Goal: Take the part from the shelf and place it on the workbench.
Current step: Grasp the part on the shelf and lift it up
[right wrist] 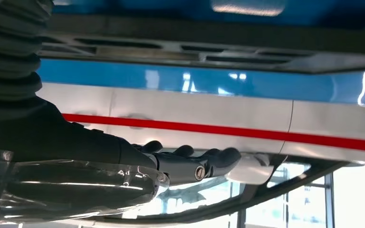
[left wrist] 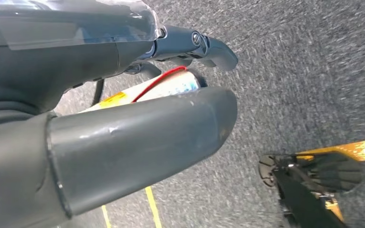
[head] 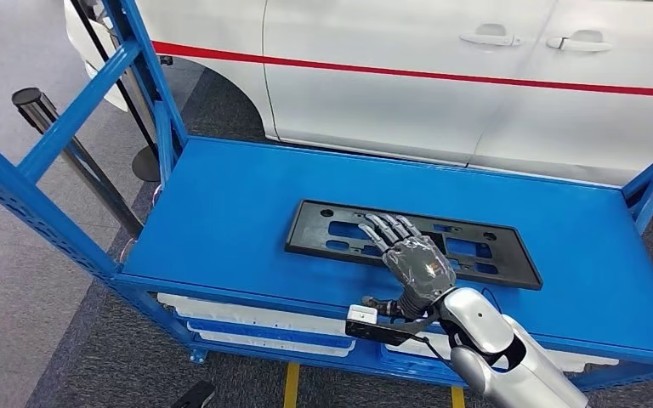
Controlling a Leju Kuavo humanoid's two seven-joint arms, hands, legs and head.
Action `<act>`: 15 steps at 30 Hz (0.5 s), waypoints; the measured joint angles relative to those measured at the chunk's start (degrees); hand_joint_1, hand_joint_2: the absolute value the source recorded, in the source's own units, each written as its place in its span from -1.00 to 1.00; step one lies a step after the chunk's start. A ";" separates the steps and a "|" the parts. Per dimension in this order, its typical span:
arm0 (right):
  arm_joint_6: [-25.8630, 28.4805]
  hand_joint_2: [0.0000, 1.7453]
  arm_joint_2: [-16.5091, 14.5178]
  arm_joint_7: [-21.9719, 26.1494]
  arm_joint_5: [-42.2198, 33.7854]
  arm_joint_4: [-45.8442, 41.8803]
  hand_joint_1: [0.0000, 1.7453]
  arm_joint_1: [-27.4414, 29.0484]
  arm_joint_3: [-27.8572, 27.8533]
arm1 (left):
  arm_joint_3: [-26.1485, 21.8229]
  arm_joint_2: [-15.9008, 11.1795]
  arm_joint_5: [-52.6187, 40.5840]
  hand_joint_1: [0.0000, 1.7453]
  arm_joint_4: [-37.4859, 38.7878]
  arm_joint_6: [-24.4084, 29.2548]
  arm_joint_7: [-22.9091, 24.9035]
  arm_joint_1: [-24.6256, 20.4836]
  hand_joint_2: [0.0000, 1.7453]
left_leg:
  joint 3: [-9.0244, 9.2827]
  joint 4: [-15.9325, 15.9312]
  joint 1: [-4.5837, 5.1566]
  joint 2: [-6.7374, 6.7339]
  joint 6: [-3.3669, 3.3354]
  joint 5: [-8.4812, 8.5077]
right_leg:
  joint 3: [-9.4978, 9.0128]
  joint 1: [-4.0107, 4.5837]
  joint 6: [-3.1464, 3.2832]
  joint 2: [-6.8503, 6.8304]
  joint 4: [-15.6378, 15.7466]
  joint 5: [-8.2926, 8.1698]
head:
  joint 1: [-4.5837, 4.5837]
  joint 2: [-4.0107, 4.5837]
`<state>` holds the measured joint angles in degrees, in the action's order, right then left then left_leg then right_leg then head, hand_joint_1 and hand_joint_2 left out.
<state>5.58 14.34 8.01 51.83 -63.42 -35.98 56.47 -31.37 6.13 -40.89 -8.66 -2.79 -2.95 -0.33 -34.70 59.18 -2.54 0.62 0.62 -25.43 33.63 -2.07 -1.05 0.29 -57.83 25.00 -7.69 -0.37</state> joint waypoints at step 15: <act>-1.06 1.00 -2.95 1.34 -0.33 7.32 -1.00 -0.53 0.99 | -1.18 -0.01 0.80 -1.00 0.00 0.58 1.29 -0.22 -1.00 | 0.04 0.09 0.68 0.16 -0.81 -0.24 | -0.35 -0.32 -2.33 -0.29 0.85 -0.11 | 0.00 0.00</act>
<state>4.52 11.38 9.35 51.51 -56.11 -36.52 57.46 -32.55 6.12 -40.09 -8.66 -2.21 -1.65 -0.55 -34.66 59.26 -1.85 0.78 -0.19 -25.68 33.28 -2.39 -3.37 0.00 -56.98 24.89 -7.69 -0.37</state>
